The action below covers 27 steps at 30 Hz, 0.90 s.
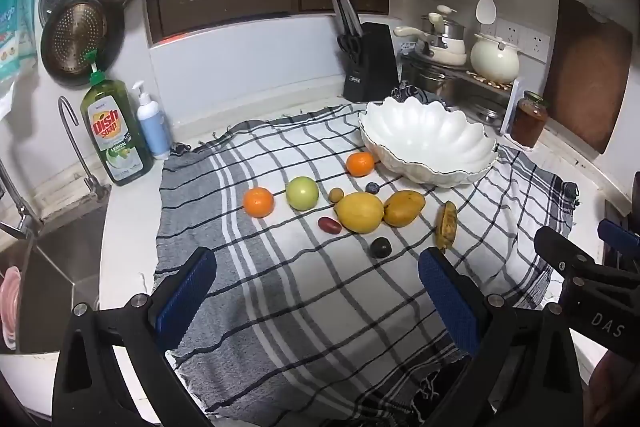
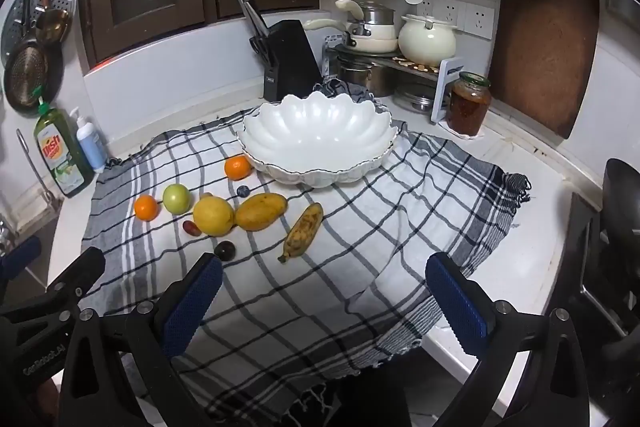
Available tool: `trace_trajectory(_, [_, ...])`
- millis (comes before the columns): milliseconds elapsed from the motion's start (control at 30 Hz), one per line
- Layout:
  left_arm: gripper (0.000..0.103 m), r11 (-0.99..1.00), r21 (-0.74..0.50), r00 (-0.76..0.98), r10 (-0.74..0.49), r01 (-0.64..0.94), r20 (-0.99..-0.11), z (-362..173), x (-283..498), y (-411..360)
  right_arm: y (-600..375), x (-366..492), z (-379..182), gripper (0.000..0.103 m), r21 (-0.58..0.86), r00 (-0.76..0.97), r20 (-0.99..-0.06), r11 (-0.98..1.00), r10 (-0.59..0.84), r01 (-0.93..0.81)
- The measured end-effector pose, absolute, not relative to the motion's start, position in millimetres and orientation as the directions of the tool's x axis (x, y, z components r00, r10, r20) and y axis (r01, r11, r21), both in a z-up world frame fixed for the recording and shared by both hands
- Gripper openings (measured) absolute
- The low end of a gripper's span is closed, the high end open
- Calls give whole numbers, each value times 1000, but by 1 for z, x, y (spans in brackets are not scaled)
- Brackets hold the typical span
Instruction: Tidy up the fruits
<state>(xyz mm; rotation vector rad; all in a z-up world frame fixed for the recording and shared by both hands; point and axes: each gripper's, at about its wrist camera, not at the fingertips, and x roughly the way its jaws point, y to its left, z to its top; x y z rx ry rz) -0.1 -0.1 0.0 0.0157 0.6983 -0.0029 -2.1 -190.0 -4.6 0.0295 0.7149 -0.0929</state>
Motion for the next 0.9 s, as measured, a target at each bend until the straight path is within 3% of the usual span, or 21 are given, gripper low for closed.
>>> trace_trajectory(900, [103,999,38,764,9,20,-646,1,-14,-7,-194,-14,5,103,4,753,-653,994,-83,113])
